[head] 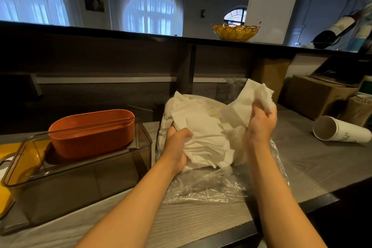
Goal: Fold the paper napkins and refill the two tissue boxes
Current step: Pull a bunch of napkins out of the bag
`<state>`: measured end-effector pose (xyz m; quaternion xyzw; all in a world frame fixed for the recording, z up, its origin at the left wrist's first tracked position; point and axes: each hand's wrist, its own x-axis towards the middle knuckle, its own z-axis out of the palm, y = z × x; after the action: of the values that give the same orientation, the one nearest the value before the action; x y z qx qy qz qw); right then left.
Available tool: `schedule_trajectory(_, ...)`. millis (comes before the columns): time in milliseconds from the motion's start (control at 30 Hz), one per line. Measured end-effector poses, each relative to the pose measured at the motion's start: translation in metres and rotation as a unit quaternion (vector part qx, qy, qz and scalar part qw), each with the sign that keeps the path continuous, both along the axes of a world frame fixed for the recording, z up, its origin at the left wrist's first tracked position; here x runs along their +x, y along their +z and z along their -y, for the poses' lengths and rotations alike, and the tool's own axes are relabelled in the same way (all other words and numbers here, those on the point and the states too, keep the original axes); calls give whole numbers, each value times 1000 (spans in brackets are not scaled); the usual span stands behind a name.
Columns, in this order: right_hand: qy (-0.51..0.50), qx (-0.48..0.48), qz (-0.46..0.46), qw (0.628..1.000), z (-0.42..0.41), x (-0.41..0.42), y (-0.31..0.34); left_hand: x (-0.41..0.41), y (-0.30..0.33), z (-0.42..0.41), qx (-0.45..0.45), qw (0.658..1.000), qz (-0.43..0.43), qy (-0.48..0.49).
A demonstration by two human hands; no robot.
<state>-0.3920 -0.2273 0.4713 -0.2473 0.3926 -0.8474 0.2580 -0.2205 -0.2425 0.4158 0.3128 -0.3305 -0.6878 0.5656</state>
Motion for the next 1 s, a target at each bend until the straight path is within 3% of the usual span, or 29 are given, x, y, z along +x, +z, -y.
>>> schedule_trajectory(100,27,-35,8,999,-5,-3,3,1,0,2,7,1000,-7,-7)
schedule_trajectory(200,151,21,-157,976,-8,-6,16,0,1,0,6,1000,-5,-15)
schedule_trajectory(300,299,112,-405,857,-8,-5,29,0,3,0,7,1000,-3,-16)
schedule_trajectory(400,340,187,-552,738,0,-2,35,1,3,0,10,998,-44,-45)
schedule_trajectory(500,327,249,-621,667,7,5,38,4,2,1,7,996,-68,-61)
schedule_trajectory(600,317,272,-661,623,8,11,31,3,1,2,2,996,-43,-72)
schedule_trajectory(667,295,255,-679,622,8,13,24,0,3,1,9,998,-15,-58)
schedule_trajectory(933,212,249,-632,702,13,5,11,-3,2,3,17,1000,-1,-17)
schedule_trajectory(1000,206,237,-585,748,14,-1,11,-3,2,4,25,1000,-5,-12)
